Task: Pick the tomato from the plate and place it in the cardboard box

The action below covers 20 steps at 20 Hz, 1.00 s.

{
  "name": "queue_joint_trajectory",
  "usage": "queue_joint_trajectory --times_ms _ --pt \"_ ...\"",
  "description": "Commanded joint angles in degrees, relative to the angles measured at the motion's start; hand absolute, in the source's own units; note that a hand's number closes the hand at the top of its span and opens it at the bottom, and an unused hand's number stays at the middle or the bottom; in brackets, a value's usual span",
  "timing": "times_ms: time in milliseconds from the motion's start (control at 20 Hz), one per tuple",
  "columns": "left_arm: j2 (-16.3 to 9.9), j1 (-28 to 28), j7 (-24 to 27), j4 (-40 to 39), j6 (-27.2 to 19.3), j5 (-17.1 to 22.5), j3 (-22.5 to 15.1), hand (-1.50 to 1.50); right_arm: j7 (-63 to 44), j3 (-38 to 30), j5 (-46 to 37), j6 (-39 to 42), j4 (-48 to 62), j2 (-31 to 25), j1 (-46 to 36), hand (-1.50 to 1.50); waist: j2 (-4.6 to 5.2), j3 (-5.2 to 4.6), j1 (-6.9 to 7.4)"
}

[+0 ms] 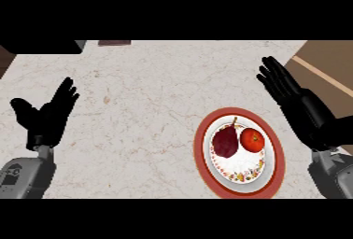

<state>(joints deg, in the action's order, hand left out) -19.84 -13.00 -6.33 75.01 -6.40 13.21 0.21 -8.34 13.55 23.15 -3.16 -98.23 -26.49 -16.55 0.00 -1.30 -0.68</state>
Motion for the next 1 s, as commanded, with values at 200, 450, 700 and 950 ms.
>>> queue_joint_trajectory --times_ms 200,450,700,950 --pt "-6.28 -0.39 7.2 6.04 4.59 -5.82 -2.85 0.0 1.56 -17.15 -10.98 -17.27 -6.25 -8.62 4.0 -1.5 -2.44 1.17 -6.21" --pt "-6.86 1.81 11.31 9.84 7.35 -8.35 -6.52 0.0 -2.4 -18.39 -22.91 -24.92 -8.57 -13.12 20.32 -1.5 -1.37 1.18 -5.39" --pt "-7.79 1.79 10.87 12.28 9.36 -7.67 -6.18 0.0 4.26 -15.84 -33.97 -25.84 -17.52 -13.97 35.12 -1.5 -0.57 1.24 -1.98" --pt "-7.77 1.62 11.6 14.0 11.19 -7.74 -6.26 0.0 -7.15 -10.91 -46.41 -24.3 -25.92 -16.66 38.13 -1.5 -0.18 1.15 0.03"
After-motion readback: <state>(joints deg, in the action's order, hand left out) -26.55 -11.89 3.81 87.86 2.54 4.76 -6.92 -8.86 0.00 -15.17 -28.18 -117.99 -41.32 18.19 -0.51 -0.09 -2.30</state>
